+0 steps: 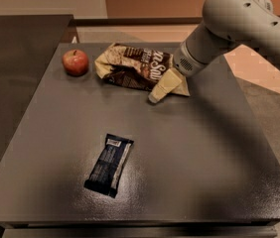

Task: Move brown chip bag near rxbar blueberry

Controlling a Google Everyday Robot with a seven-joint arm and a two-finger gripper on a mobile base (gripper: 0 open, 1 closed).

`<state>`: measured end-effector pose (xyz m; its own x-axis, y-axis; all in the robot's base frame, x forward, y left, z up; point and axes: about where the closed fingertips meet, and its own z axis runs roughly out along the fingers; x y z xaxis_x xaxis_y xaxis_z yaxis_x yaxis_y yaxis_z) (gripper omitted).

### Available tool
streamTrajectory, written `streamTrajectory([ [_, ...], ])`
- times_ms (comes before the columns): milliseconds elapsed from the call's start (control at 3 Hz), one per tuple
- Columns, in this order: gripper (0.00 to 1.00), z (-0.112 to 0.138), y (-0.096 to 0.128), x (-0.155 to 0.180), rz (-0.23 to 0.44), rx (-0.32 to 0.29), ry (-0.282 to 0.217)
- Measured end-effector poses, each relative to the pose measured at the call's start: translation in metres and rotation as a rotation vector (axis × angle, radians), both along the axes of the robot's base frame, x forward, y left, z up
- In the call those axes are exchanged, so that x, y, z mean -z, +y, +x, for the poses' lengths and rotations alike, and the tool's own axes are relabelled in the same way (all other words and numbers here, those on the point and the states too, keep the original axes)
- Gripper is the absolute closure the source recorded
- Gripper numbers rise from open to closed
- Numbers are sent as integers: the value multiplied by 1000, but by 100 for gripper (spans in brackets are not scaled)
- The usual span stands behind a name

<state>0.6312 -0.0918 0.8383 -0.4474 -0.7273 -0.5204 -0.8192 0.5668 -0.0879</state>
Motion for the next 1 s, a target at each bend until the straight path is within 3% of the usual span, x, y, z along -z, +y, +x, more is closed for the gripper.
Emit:
streamTrajectory([
  [333,18,-1,6,4,4,6,19],
  [1000,65,-3,-4,-8,11,38,11],
])
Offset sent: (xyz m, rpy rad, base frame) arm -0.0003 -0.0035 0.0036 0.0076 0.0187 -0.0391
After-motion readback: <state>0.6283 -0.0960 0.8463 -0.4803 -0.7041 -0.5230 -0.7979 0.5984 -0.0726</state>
